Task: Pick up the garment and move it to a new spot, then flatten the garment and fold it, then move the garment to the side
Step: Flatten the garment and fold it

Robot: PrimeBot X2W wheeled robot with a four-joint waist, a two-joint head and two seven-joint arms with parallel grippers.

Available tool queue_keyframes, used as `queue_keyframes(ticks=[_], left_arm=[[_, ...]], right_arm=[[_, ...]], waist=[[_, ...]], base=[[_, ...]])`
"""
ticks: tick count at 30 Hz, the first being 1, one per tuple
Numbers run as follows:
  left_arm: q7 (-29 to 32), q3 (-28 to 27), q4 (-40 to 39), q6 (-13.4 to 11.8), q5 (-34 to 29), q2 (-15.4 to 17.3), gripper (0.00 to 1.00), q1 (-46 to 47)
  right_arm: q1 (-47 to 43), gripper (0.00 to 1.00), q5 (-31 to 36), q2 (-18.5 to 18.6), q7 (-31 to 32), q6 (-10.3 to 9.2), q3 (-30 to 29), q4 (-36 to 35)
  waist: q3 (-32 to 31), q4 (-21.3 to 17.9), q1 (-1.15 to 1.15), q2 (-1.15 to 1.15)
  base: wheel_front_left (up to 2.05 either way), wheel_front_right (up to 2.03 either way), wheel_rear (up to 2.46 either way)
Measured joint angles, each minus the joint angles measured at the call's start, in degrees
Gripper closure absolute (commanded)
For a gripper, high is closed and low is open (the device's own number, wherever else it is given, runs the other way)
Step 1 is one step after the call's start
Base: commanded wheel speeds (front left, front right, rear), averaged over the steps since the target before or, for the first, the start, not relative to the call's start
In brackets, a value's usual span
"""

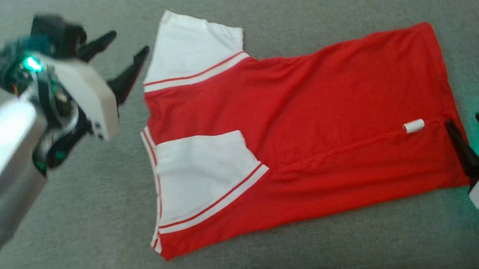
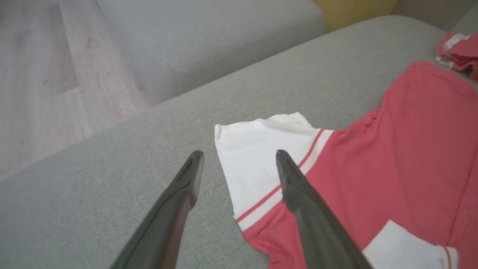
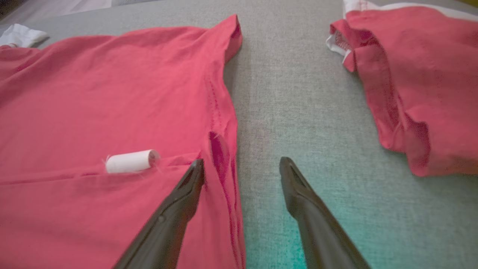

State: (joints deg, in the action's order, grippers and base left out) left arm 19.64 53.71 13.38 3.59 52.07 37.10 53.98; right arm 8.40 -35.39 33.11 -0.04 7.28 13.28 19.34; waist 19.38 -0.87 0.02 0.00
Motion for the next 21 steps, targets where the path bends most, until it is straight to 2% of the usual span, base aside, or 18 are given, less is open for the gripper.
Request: queue_keyframes(ticks=[2, 7, 14, 21], left_arm=[[3.66, 0.09, 3.47, 1.08, 1.38, -1.51, 0.00, 2.99], [7.71, 0.27, 11.57, 2.49, 2.42, -4.33, 0.00, 9.37], [9.07, 0.62, 20.13, 3.50, 3.02, -5.59, 0.00, 14.06], [9.07, 2.49, 25.43, 3.57, 2.79, -5.57, 0.00, 15.30]], right_arm=[[0.72, 0.00, 0.94, -0.41, 0.87, 0.00, -0.67, -1.49], [0.84, 0.00, 2.59, -2.14, 2.58, 0.00, -1.91, -4.31], [1.62, 0.00, 4.15, -3.97, 3.61, 0.00, -3.78, -6.93], [1.59, 0.00, 4.23, -5.63, 4.09, 0.00, -4.57, -8.47]], waist=[[1.36, -1.04, 0.00, 0.00], [4.30, -4.17, 0.00, 0.00], [7.84, -8.30, -0.01, 0.00], [10.12, -11.26, -0.01, 0.00]], base=[[0.00, 0.00, 0.00], [0.00, 0.00, 0.00], [0.00, 0.00, 0.00], [0.00, 0.00, 0.00]])
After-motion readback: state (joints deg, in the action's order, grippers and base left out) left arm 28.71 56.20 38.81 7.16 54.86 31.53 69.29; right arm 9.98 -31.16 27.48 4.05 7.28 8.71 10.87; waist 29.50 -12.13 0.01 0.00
